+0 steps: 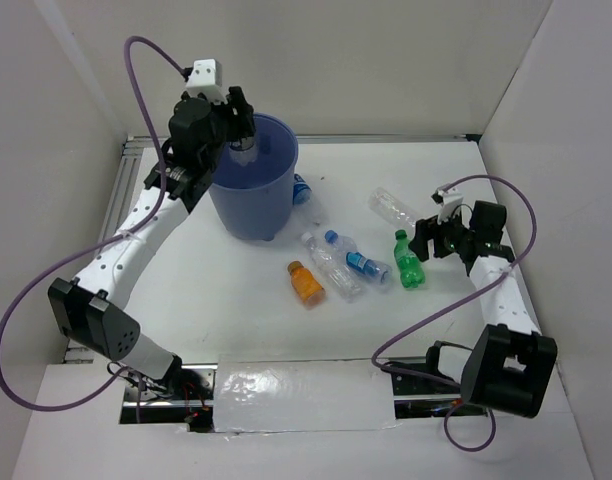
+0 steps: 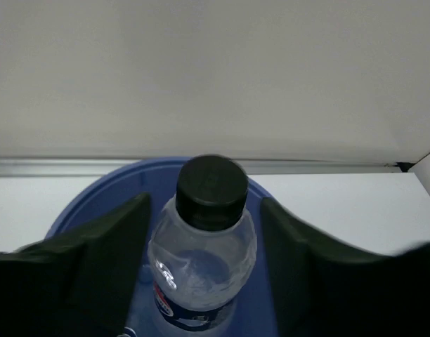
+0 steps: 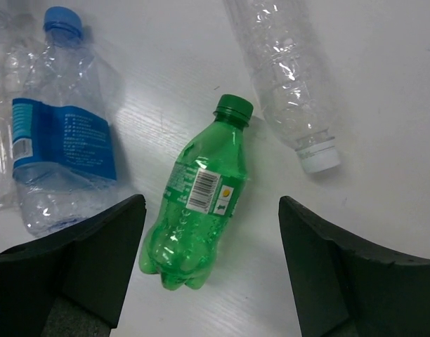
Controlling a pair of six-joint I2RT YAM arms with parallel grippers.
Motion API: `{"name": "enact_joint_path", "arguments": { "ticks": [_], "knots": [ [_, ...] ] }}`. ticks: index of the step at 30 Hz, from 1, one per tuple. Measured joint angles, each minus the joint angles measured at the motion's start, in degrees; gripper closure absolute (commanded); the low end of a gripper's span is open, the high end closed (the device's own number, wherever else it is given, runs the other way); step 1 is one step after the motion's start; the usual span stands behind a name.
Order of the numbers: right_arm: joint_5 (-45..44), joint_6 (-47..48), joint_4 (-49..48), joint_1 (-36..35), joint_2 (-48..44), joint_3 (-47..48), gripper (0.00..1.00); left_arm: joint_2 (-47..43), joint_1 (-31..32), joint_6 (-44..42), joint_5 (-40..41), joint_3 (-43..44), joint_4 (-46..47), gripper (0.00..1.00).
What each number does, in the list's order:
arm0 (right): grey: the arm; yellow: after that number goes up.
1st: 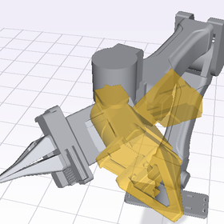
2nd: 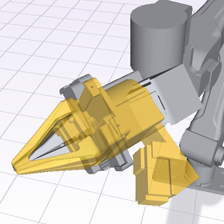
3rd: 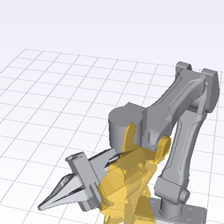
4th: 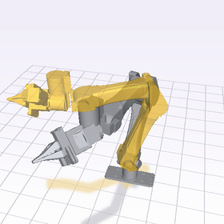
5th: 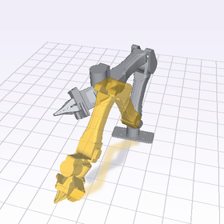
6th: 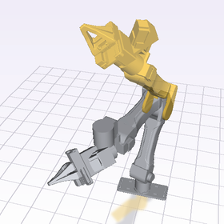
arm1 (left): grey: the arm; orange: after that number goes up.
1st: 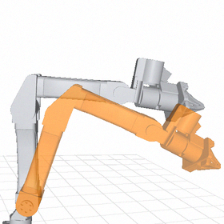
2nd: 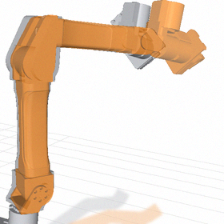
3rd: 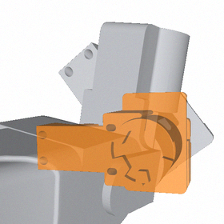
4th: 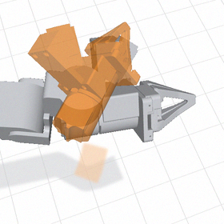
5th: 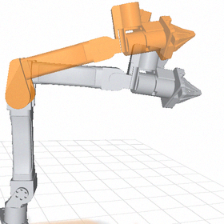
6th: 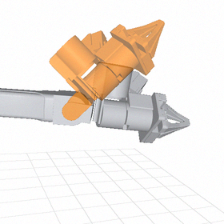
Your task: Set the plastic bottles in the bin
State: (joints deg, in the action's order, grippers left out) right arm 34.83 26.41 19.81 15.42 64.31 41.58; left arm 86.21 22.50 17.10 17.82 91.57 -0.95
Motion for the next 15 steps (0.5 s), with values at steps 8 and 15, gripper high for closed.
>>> {"name": "enact_joint_path", "arguments": {
  "ticks": [8, 15],
  "knots": [
    [-5.53, -0.22, -3.21, -3.78, 13.16, 8.66, 0.16, 0.15, -0.39, 0.26, -0.11, -0.85, -1.90, 0.01],
    [-8.76, 0.50, -4.85, -6.86, 29.46, 21.20, 0.14, -11.10, 8.81, -5.01, -1.86, -7.28, -4.55, 0.01]
  ]
}}
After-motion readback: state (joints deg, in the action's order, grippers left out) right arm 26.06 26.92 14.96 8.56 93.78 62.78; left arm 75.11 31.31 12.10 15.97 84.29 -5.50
